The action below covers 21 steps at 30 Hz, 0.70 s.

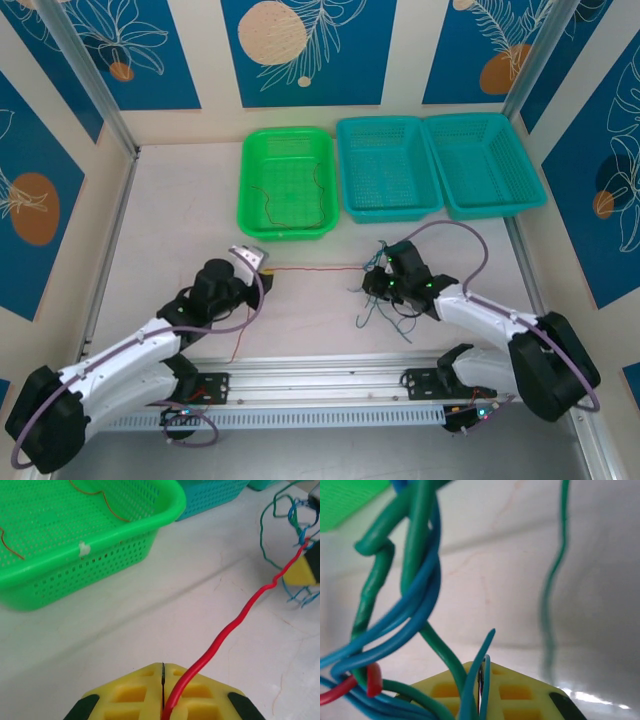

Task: Untangle the cables

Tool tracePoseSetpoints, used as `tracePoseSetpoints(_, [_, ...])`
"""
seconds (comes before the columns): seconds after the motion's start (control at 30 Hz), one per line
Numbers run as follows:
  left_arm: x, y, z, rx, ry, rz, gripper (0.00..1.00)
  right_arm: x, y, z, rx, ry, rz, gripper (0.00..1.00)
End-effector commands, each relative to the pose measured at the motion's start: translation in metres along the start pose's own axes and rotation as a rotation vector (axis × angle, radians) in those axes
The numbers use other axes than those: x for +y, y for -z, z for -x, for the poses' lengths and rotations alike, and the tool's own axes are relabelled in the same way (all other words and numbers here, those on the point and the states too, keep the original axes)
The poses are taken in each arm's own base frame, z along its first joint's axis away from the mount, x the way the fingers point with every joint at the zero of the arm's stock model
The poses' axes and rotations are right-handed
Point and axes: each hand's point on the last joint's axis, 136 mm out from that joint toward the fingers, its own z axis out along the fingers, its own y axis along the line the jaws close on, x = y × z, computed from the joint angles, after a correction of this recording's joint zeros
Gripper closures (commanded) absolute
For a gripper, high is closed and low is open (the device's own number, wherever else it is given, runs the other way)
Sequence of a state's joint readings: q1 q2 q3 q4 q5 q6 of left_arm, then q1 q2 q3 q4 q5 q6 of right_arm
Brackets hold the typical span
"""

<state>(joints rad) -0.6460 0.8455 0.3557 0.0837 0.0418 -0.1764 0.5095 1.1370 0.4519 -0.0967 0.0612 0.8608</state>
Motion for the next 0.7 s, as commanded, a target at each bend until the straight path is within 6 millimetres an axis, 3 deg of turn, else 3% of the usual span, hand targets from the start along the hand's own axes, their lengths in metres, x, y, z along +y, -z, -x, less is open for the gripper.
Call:
tracePoseSetpoints(0.0, [0.051, 0.012, -0.012, 0.017, 0.113, 0.236, 1.00, -0.078, 0.017, -0.002, -0.044, -0.219, -0.292, 1.00])
tracePoseSetpoints(0.1, [0.057, 0.013, -0.011, 0.011, 0.123, 0.269, 1.00, -0.091, 0.029, 0.003, -0.070, -0.288, -0.336, 1.00])
tracePoseSetpoints(0.23, [0.095, 0.031, -0.022, 0.057, 0.218, 0.472, 1.00, -0.120, 0.047, 0.007, -0.127, -0.510, -0.324, 1.00])
tracePoseSetpoints(0.37, [0.114, 0.048, -0.024, 0.029, 0.321, 0.539, 1.00, -0.142, 0.062, 0.011, -0.193, -0.630, -0.292, 1.00])
tracePoseSetpoints(0.47, [0.101, 0.044, -0.008, -0.031, 0.313, 0.431, 1.00, -0.133, 0.062, 0.019, -0.185, -0.600, -0.210, 1.00])
tracePoseSetpoints(0.57, [0.066, 0.034, 0.022, -0.136, 0.266, 0.204, 1.00, -0.120, 0.057, 0.021, -0.147, -0.546, -0.162, 1.00])
tracePoseSetpoints(0.67, [0.052, 0.043, 0.050, -0.237, 0.254, 0.121, 1.00, -0.103, 0.055, 0.023, -0.113, -0.459, -0.129, 1.00])
